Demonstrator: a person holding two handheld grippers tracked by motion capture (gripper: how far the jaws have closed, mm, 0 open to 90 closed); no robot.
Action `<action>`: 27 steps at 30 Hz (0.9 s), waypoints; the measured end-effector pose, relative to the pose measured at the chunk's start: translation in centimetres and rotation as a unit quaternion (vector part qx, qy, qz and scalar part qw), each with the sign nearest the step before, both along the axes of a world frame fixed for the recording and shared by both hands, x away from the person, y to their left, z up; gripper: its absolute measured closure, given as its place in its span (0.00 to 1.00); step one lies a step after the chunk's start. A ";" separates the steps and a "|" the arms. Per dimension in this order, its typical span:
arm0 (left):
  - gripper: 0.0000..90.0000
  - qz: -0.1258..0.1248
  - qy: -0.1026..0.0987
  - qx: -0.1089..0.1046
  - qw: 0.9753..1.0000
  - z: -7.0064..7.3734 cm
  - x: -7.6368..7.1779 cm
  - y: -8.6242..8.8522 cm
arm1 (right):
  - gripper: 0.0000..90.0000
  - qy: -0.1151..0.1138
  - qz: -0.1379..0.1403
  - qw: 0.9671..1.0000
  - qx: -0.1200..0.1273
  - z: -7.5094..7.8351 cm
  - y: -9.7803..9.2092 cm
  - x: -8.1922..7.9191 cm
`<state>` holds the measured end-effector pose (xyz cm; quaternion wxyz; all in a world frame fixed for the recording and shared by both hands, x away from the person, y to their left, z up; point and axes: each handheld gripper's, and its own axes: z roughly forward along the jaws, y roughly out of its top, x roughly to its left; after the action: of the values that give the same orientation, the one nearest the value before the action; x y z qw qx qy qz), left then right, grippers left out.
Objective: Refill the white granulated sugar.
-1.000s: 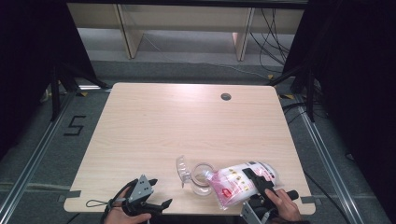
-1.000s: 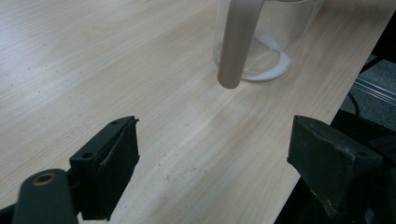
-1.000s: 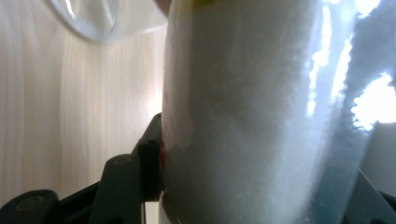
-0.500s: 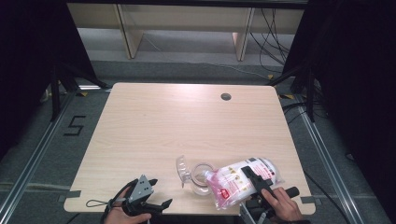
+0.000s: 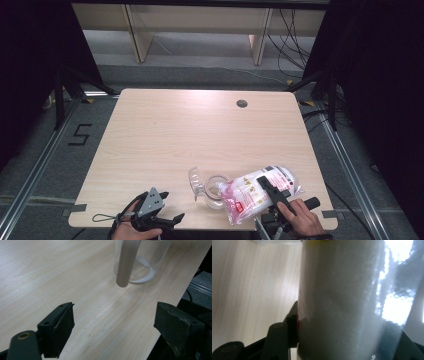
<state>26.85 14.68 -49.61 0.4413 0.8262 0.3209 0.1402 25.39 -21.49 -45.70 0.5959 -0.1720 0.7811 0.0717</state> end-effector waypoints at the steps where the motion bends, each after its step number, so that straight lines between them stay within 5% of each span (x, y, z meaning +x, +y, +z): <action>1: 0.18 0.002 0.001 -0.003 1.000 0.0 -0.1 -0.1 | 0.55 0.000 0.002 1.000 0.002 0.0 0.0 0.0; 7: 0.18 0.003 0.002 -0.003 1.000 0.0 -0.1 -0.1 | 0.55 -0.016 0.009 1.000 -0.015 0.3 0.0 0.1; 8: 0.18 0.000 0.001 0.014 1.000 0.0 0.0 0.0 | 0.55 -0.019 0.009 1.000 -0.019 0.3 0.0 0.0; 11: 0.18 0.003 0.002 -0.002 1.000 -0.1 -0.1 -0.2 | 0.55 -0.020 0.013 0.999 -0.022 0.4 0.0 -0.1; 14: 0.18 0.001 0.000 0.012 1.000 0.0 0.0 0.0 | 0.55 -0.026 0.015 0.999 -0.030 0.6 0.0 -0.1; 24: 0.18 0.006 0.004 -0.004 1.000 -0.1 0.0 -0.2 | 0.55 -0.033 0.019 0.999 -0.034 0.6 0.1 0.0; 26: 0.18 0.003 0.003 -0.007 1.000 -0.2 0.0 -0.2 | 0.56 -0.047 0.035 0.997 -0.057 0.9 0.3 0.2; 27: 0.18 0.002 0.005 -0.004 1.000 -0.1 0.0 -0.1 | 0.56 -0.037 0.019 0.998 -0.056 0.9 0.2 0.0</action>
<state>26.85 14.53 -49.74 0.4423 0.8245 0.3257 0.1359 25.42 -21.24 -44.83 0.6121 -0.2224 0.7582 0.0330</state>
